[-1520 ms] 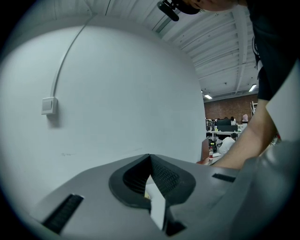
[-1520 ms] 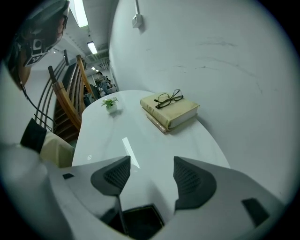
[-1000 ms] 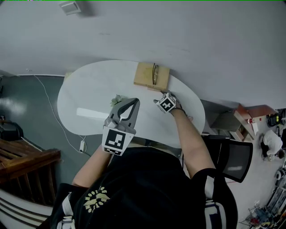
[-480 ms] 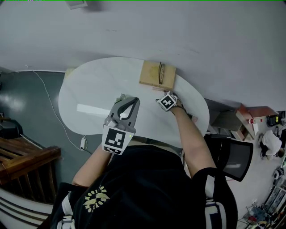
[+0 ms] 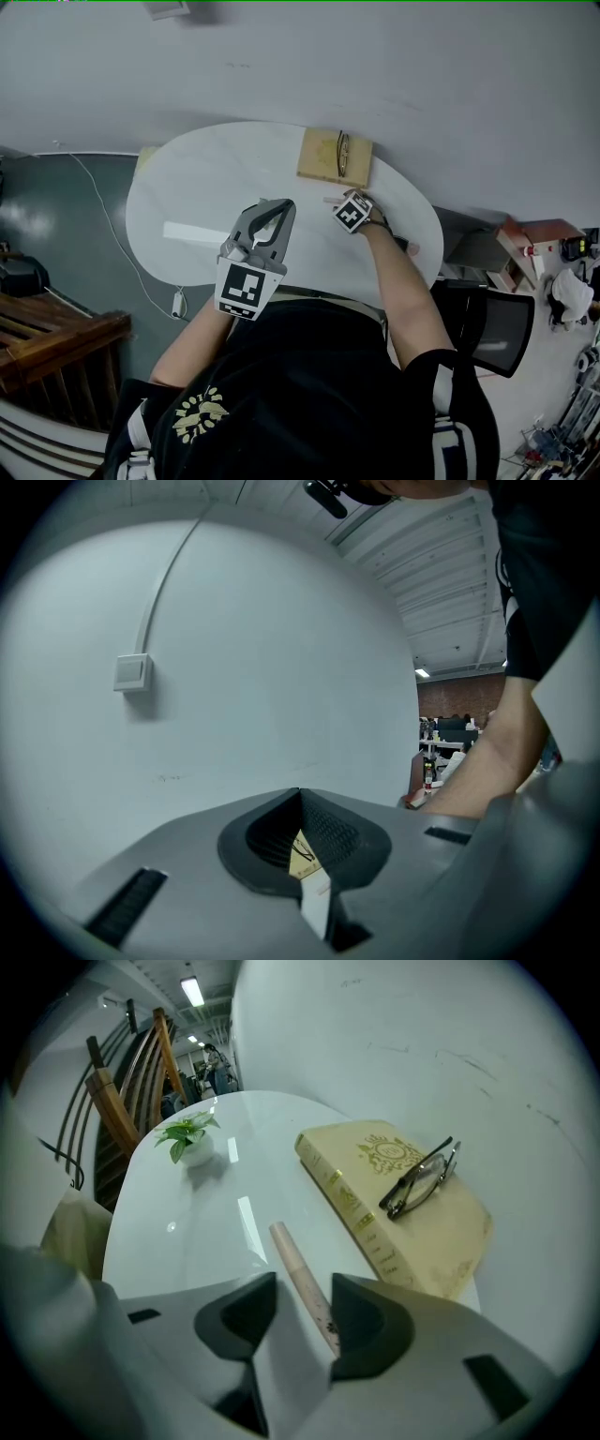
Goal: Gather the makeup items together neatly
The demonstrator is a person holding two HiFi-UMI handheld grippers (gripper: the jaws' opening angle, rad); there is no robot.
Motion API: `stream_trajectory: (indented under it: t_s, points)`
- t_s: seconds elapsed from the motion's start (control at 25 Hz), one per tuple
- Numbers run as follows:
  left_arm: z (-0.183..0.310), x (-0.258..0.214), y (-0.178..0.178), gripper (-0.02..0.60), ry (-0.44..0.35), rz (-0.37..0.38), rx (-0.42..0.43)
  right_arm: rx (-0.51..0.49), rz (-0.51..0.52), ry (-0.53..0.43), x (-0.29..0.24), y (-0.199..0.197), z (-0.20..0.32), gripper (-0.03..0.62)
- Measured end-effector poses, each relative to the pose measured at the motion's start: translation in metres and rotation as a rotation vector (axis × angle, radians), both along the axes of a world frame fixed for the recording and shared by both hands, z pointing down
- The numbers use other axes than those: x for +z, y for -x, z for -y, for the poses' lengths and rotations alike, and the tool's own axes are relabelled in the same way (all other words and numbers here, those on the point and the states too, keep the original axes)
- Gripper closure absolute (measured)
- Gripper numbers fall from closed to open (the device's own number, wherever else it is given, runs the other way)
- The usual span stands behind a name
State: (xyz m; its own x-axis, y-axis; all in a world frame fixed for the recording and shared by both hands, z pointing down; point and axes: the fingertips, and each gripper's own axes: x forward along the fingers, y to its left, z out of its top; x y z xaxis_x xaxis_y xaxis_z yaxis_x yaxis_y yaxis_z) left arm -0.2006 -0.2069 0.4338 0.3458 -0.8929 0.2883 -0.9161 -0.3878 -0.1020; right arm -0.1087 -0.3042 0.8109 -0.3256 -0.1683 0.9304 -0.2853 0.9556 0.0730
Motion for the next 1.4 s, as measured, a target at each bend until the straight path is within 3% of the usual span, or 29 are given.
stream_trajectory:
  t_s: [0.04, 0.08, 0.44, 0.76, 1.4]
  points:
    - [0.000, 0.001, 0.002, 0.569, 0.003, -0.001, 0.002, 0.019, -0.001, -0.011, 0.000, -0.005, -0.002, 0.456]
    - [0.001, 0.002, 0.003, 0.569, 0.007, -0.002, 0.006, 0.044, 0.005, -0.025, -0.001, -0.010, -0.003, 0.510]
    - [0.009, 0.005, -0.036, 0.569, -0.001, -0.004, 0.154, 0.280, 0.079, -0.015, -0.002, -0.061, -0.032, 0.510]
    - [0.010, 0.005, -0.075, 0.569, -0.004, -0.012, 0.262, 0.395, 0.063, -0.022, -0.001, -0.109, -0.054, 0.510]
    - [0.004, 0.011, -0.114, 0.569, 0.008, -0.019, 0.325, 0.546, 0.084, -0.032, -0.010, -0.161, -0.075, 0.510]
